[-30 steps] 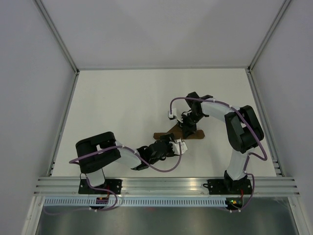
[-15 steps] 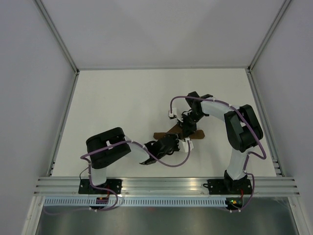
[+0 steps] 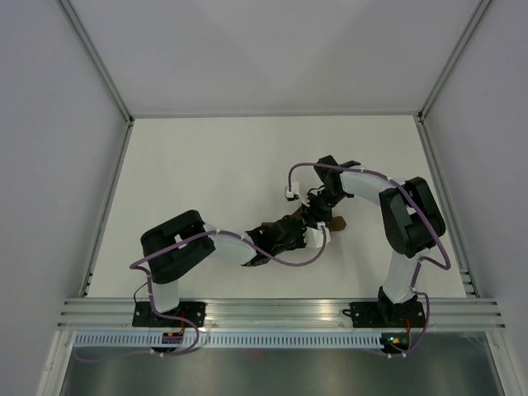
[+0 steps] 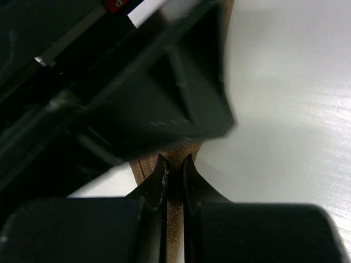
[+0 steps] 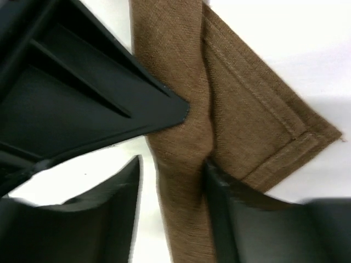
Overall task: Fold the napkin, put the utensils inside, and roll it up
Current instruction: Roll the napkin with the utensil
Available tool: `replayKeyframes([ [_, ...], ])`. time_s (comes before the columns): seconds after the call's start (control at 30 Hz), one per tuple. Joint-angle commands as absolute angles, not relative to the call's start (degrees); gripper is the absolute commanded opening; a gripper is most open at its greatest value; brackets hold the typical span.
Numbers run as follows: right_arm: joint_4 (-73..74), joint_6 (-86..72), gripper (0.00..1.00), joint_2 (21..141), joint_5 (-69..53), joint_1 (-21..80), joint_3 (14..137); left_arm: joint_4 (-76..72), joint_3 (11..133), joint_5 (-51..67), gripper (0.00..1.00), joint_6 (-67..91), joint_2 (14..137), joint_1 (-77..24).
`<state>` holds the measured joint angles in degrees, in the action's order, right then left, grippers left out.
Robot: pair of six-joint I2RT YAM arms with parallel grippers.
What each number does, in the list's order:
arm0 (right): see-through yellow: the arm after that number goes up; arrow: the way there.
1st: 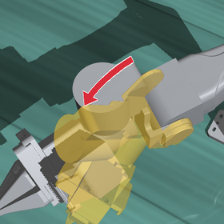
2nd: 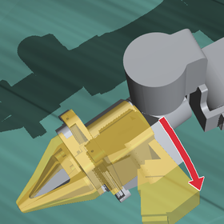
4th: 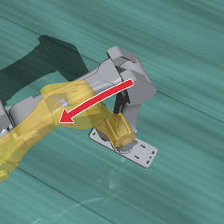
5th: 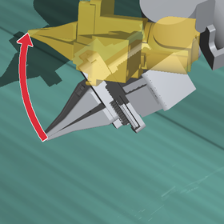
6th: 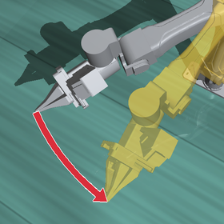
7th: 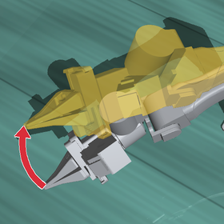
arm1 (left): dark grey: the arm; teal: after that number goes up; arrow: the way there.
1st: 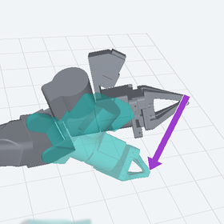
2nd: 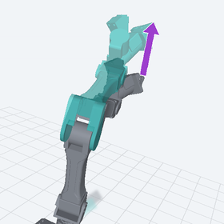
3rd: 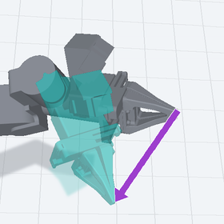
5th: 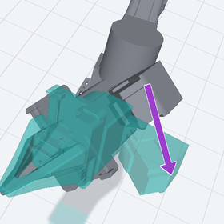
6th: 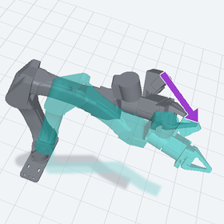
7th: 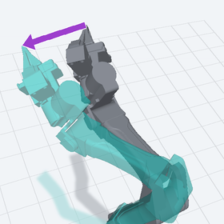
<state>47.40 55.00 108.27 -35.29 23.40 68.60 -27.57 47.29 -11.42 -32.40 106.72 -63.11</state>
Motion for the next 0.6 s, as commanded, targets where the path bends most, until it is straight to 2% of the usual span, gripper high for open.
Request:
replayKeyframes([
  [0.0,48.25,53.88,0.59,109.88,-31.98,24.35,63.98,-16.18,48.95,-0.28,0.02,-23.03,108.72,-61.70],
  [0.03,47.99,53.27,0.62,108.91,-32.43,23.91,64.07,-15.39,49.13,1.30,0.02,-22.42,108.55,-61.18],
  [0.07,47.81,51.87,0.73,106.98,-32.87,23.73,64.33,-14.25,49.48,1.93,0.02,-21.46,108.63,-60.91],
  [0.1,47.64,50.99,0.76,105.92,-33.83,23.47,64.42,-13.72,49.57,2.80,0.02,-21.01,108.55,-60.65],
  [0.27,43.43,44.83,0.82,99.24,-35.94,19.96,65.13,-11.17,50.01,5.97,0.02,-18.46,108.28,-59.33],
  [0.57,35.95,37.18,0.85,85.01,-40.77,10.64,61.18,-3.79,52.29,14.05,0.02,-14.51,108.63,-55.81],
])
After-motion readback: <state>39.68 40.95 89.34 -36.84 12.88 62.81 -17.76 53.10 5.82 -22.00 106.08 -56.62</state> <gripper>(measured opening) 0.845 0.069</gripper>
